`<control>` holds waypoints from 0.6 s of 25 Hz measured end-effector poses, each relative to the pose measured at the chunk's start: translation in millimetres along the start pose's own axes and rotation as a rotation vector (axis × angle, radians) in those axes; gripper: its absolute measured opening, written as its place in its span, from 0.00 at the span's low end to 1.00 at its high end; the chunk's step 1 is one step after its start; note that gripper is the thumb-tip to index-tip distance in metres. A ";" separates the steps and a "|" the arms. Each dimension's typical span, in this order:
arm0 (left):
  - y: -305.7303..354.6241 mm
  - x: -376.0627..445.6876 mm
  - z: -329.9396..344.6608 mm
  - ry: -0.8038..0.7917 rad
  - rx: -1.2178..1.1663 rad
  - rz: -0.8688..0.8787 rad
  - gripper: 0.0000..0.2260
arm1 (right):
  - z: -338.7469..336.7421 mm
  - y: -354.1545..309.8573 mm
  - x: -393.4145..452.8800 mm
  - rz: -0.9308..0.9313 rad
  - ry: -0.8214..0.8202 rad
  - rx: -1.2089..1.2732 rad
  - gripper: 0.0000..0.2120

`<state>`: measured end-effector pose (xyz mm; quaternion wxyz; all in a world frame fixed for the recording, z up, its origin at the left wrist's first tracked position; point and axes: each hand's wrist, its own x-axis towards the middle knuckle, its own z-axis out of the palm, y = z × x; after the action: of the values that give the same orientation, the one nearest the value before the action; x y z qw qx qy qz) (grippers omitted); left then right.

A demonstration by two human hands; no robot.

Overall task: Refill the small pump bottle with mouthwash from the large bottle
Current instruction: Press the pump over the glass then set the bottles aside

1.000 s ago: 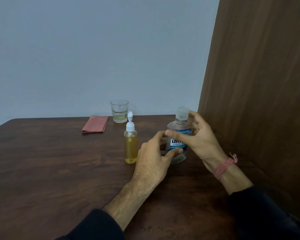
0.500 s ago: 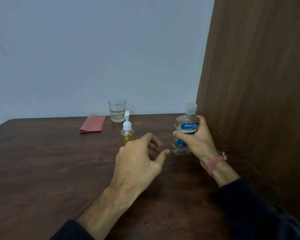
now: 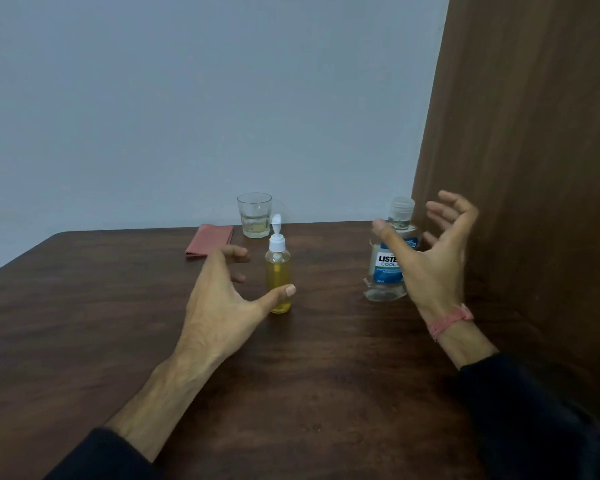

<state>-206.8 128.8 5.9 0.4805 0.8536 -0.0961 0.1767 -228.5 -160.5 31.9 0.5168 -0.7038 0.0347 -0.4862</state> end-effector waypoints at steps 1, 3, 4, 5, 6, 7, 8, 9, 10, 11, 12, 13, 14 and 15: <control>-1.5 2.0 2.9 -0.033 -0.003 0.009 0.38 | 0.1 -3.6 -3.9 -0.091 0.052 -0.054 0.41; -2.9 6.5 8.8 -0.092 -0.012 0.029 0.32 | 3.8 -10.4 -12.8 -0.274 0.118 -0.147 0.35; -2.2 8.5 12.7 -0.111 -0.018 0.032 0.27 | 6.5 -12.8 -18.1 -0.352 0.111 -0.170 0.31; -1.6 10.3 16.2 -0.119 -0.025 0.037 0.24 | 11.1 -15.2 -24.5 -0.410 0.061 -0.172 0.28; -1.5 11.7 18.8 -0.122 -0.031 0.045 0.23 | 17.5 -17.3 -31.5 -0.438 -0.041 -0.164 0.27; -0.8 12.0 22.3 -0.129 -0.036 0.057 0.23 | 22.7 -18.2 -39.4 -0.433 -0.176 -0.181 0.27; -0.1 11.5 25.2 -0.137 -0.040 0.070 0.21 | 28.8 -18.4 -47.0 -0.409 -0.322 -0.214 0.30; 0.0 10.2 27.6 -0.143 -0.038 0.087 0.19 | 35.0 -17.5 -53.7 -0.379 -0.456 -0.241 0.35; -0.3 9.0 30.5 -0.149 -0.031 0.102 0.16 | 40.0 -15.6 -58.9 -0.339 -0.557 -0.239 0.40; -0.4 8.0 33.1 -0.154 -0.024 0.115 0.14 | 43.2 -13.5 -61.8 -0.303 -0.616 -0.224 0.44; -0.4 7.0 34.8 -0.158 -0.027 0.128 0.14 | 45.2 -11.6 -62.7 -0.286 -0.636 -0.215 0.46; -0.9 6.5 35.7 -0.170 -0.039 0.143 0.15 | 46.4 -10.1 -62.3 -0.285 -0.630 -0.218 0.47; -2.6 6.7 35.8 -0.196 -0.050 0.165 0.17 | 46.6 -8.8 -61.4 -0.292 -0.615 -0.226 0.48; -5.1 7.9 35.1 -0.236 -0.054 0.190 0.21 | 46.8 -7.7 -60.6 -0.299 -0.601 -0.229 0.48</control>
<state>-190.5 101.5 -11.7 0.4697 0.8423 -0.2372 0.1170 -230.0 -91.0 -1.2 0.3449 -0.8661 -0.1681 -0.3204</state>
